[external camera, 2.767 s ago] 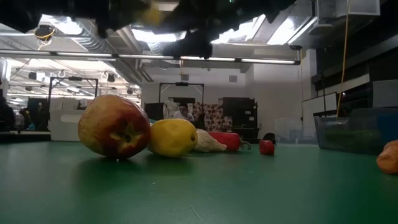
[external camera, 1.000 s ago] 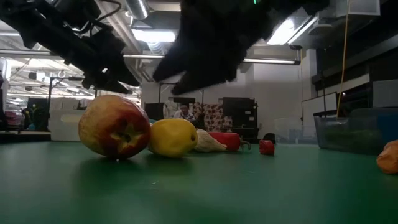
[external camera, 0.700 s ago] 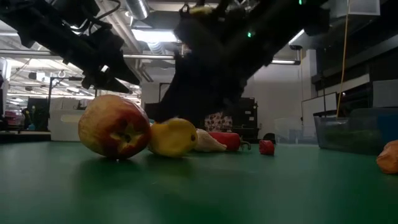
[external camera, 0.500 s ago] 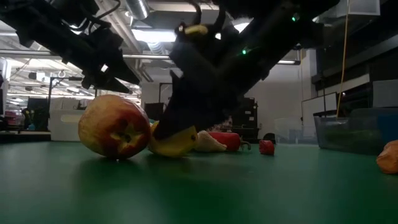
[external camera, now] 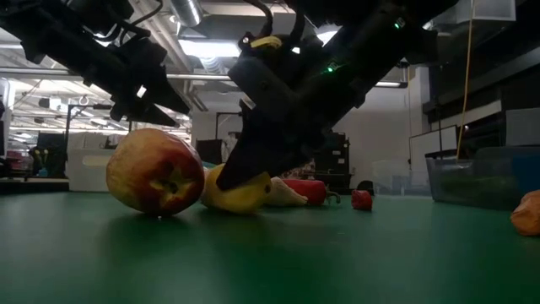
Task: Sort produce into baskets
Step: Put the yellow lemon into the white bin
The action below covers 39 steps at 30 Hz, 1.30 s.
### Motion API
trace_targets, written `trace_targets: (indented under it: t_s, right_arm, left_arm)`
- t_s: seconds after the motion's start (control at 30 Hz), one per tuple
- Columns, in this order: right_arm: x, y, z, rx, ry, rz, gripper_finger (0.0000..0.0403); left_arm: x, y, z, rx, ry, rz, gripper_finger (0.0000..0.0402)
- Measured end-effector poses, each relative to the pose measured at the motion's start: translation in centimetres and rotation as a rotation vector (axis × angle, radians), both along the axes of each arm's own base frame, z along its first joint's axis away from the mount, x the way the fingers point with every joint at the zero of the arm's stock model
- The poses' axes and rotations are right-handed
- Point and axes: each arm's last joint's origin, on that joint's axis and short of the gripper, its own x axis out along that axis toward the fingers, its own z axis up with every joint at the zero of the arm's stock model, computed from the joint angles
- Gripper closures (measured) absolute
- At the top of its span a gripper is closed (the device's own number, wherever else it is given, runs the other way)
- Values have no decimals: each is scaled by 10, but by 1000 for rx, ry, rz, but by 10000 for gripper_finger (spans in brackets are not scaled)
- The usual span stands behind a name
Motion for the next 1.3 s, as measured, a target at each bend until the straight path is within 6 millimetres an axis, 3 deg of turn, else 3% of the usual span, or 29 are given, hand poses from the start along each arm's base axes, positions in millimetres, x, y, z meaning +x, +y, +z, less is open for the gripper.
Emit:
trace_targets:
  t_s: [0.23,0.5,0.7,1.03,1.3]
  right_arm:
    - [0,0,4,5,-16,3,219]
    - [-2,-4,34,-73,-94,-8,233]
    - [-8,-13,76,-130,-191,-9,219]
    - [-19,-30,158,-213,-503,15,223]
    - [-22,-29,190,-234,-735,91,222]
  left_arm:
    - [1,-1,1,-38,-42,13,106]
    - [11,-19,23,7,-267,-113,106]
    - [14,-33,41,67,-423,-240,106]
    - [10,-53,74,153,-744,-649,106]
    - [10,-61,78,235,-794,-706,106]
